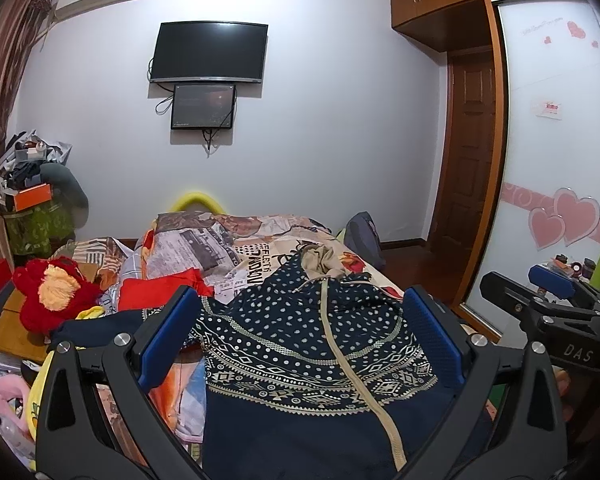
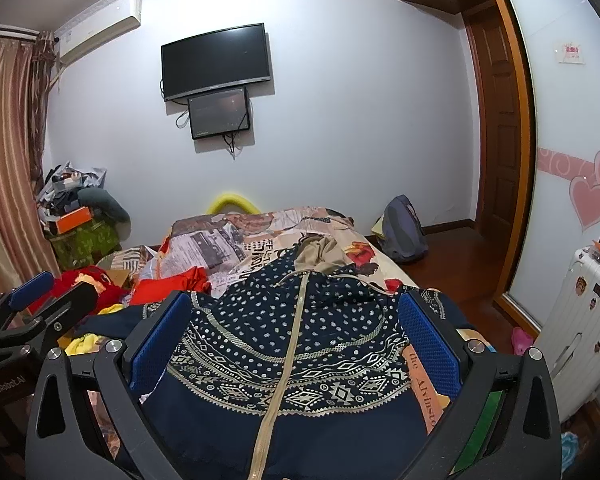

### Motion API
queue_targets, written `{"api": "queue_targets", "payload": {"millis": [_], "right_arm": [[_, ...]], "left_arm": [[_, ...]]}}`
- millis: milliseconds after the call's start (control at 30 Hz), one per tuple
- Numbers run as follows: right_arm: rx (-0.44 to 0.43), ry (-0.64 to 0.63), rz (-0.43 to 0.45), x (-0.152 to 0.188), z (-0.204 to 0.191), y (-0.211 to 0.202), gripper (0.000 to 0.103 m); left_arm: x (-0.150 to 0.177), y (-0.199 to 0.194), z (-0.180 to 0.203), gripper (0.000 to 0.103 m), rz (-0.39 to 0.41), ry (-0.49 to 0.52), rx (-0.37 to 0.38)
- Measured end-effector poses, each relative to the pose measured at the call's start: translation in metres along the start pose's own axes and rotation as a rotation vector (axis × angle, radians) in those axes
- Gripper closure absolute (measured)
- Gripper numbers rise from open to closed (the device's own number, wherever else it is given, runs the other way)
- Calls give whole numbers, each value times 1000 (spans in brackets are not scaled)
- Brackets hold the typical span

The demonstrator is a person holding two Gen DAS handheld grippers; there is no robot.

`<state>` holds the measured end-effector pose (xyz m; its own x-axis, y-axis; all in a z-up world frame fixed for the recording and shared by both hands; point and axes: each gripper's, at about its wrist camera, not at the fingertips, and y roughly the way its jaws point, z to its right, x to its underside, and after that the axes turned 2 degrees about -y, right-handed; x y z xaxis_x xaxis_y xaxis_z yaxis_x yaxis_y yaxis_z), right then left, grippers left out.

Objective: Fold large clothes

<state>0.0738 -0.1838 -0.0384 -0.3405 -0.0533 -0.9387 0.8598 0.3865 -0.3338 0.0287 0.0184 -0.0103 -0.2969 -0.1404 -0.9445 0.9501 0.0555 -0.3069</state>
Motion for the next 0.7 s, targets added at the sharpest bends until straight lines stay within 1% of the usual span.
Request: {"api": "queue_targets", "payload": {"millis": [133,200,300,433,500,567,600,700], "right_arm": [[17,-14,-6,-4,0,15,0],[23,-15,-11,-6,2,25,0],[36,-18,-17,-9,3,40,0],[51,-36,-24,-19,5,70,0],[53,-47,-26,-25,3,85,0],[55,-53,-26,-30,0,101,0],[53,-56,-26,-31,-3,109,0],[35,-79,-55,-31,-11,136,0]], "left_arm": [[-1,17,-11,0,-25,-5,-5],[-2,28,-16,0,-39,-5,-20],[-4,47,-33,0,-62,-18,-44],[-7,75,-66,0,-107,-65,-75],[-7,89,-85,0,-132,-90,-115],[-7,104,-107,0,-147,-110,-179],[-7,113,-120,0,-157,-110,-231],[-4,130,-148,0,-174,-83,-342]]}}
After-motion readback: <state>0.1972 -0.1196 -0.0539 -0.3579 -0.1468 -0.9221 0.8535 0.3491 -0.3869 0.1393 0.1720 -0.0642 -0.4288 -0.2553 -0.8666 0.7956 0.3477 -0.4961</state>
